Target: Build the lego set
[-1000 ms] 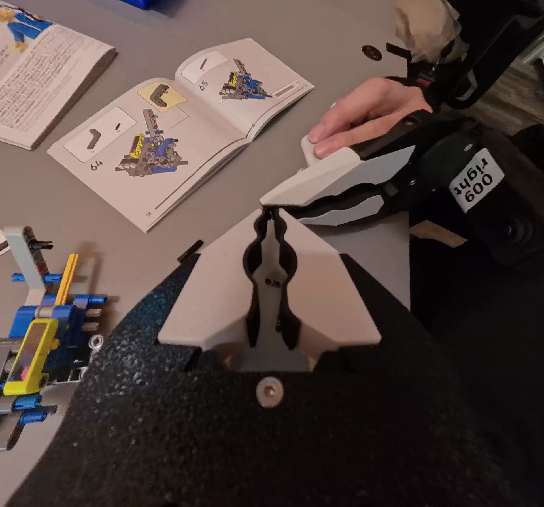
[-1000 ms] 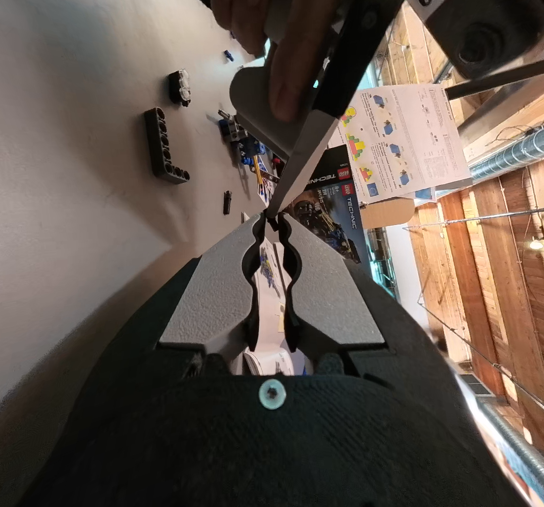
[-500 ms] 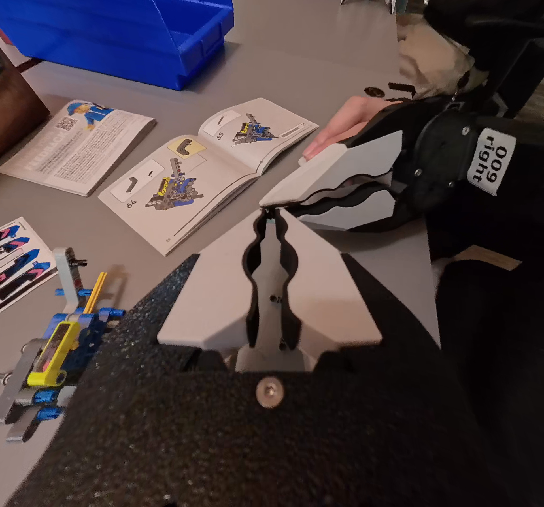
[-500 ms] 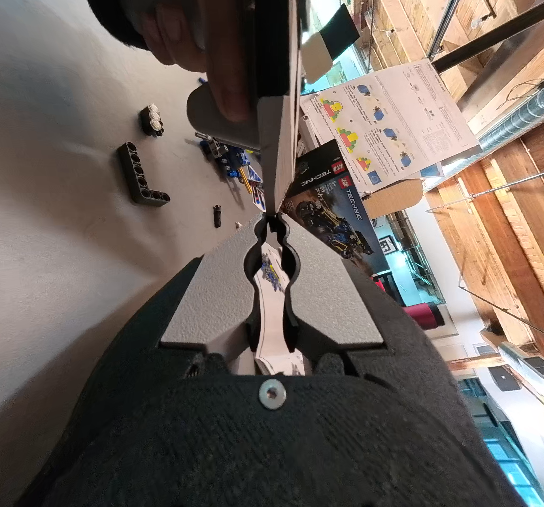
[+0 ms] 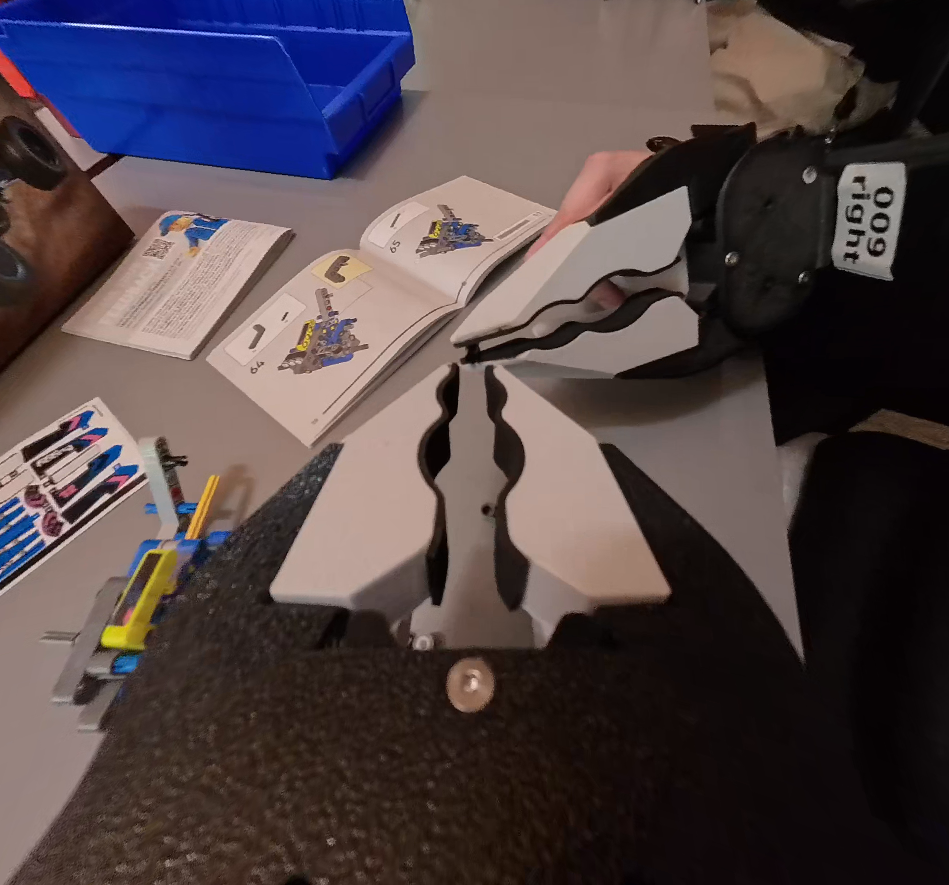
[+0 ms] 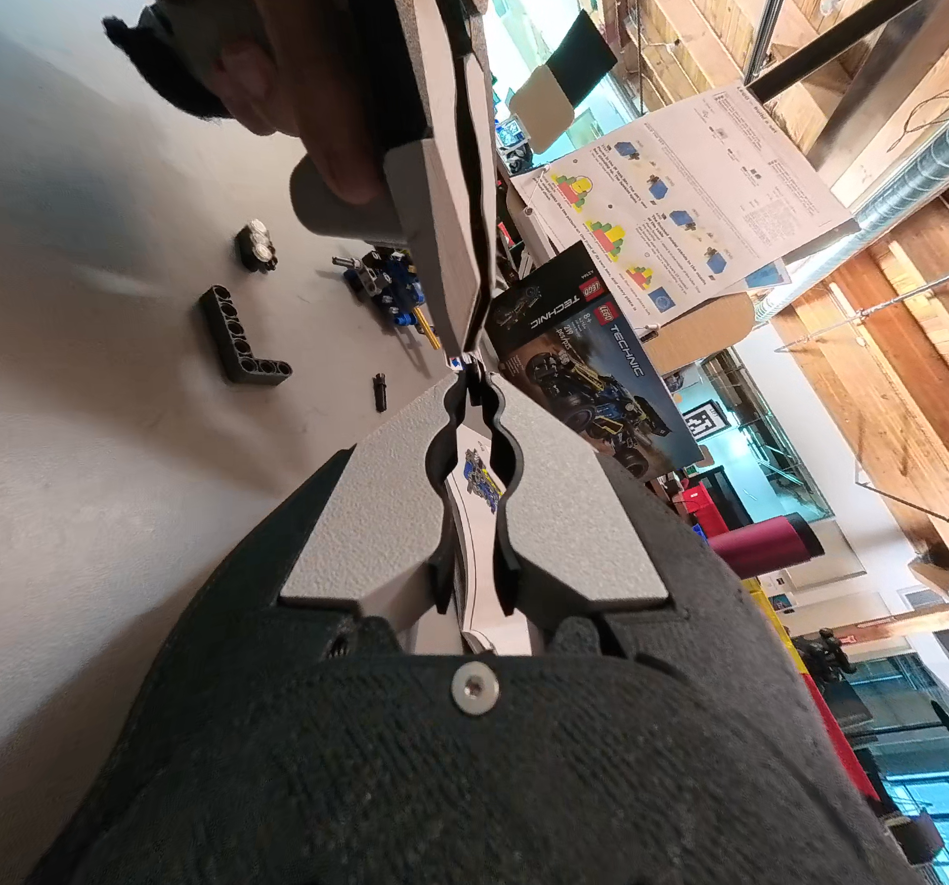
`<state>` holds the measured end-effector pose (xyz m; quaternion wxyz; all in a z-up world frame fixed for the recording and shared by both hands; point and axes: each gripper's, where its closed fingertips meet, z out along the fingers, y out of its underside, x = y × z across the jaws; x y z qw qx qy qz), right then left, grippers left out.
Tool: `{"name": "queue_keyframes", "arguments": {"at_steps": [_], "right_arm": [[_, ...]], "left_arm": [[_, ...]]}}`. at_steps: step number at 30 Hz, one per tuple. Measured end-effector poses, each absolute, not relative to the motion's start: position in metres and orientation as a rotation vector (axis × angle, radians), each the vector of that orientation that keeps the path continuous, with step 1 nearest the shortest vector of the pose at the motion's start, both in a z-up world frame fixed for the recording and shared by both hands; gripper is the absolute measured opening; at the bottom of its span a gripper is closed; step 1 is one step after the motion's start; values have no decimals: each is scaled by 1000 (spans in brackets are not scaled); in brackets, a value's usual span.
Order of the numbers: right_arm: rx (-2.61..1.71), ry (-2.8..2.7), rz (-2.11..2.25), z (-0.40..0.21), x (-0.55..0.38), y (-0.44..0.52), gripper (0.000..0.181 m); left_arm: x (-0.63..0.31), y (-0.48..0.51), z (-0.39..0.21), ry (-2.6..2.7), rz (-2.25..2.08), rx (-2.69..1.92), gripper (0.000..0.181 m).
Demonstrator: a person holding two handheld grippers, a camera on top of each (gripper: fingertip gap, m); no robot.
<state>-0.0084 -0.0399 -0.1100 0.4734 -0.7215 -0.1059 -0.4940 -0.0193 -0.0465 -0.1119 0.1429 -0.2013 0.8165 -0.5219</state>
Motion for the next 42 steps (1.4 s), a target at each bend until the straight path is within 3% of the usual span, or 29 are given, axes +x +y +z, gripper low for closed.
{"name": "queue_keyframes", "arguments": {"at_steps": [14,23,36,42], "right_arm": [[-1761,-400,-1276,-115,-18,-34,3],[-1804,-475,-1343,-124,-17,-33,3],[-1769,-455,-1362,-118,-17,-35,4],[-1840,-285,-1367,-120,4,-49,4]], "left_arm": [[-26,-47,-117,2452,-1672,-748,2],[-24,-45,-127,2476,-1451,-660,1],[-24,-45,-119,2439,-1502,-681,2],[-47,-25,-137,2603,-1270,-452,22]]}}
